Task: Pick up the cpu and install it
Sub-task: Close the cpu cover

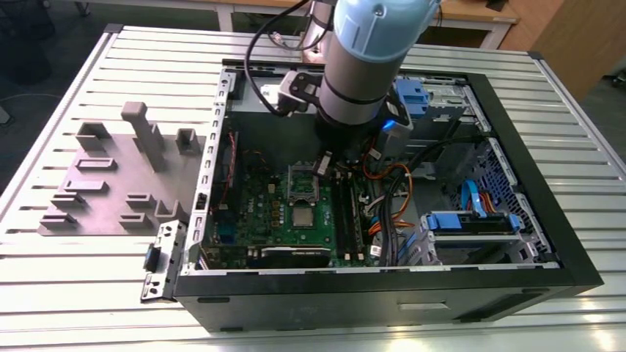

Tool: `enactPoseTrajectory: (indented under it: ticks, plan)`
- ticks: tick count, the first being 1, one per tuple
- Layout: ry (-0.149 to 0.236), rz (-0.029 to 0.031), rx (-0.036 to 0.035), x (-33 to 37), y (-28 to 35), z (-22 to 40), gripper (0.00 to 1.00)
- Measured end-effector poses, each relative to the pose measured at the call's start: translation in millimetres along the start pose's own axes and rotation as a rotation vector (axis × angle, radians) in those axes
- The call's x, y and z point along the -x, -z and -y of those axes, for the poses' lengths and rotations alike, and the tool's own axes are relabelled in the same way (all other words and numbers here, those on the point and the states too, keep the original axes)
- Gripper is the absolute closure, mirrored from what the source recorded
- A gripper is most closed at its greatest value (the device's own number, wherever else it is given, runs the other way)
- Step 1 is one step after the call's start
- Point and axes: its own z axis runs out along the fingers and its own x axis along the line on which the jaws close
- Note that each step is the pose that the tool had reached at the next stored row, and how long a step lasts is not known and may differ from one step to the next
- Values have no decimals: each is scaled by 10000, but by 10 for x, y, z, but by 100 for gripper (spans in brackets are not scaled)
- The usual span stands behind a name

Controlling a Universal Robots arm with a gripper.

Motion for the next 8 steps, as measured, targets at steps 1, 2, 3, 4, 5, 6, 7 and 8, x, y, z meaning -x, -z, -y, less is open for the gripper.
enactPoseTrajectory:
  ticks: [1,2,3,4,5,6,7,8]
  plan:
    - [0,-1,-1,1,5,-1,89]
    - [0,-1,-1,1,10,-2,89]
    - [0,-2,-2,2,16,-4,89]
    - [-1,-3,-3,2,22,-6,89]
    - [-1,-4,-3,2,29,-8,89]
    - [-1,-5,-4,3,36,-10,89]
    - [-1,-6,-3,3,44,-13,89]
    - [-1,-6,-3,3,50,-15,89]
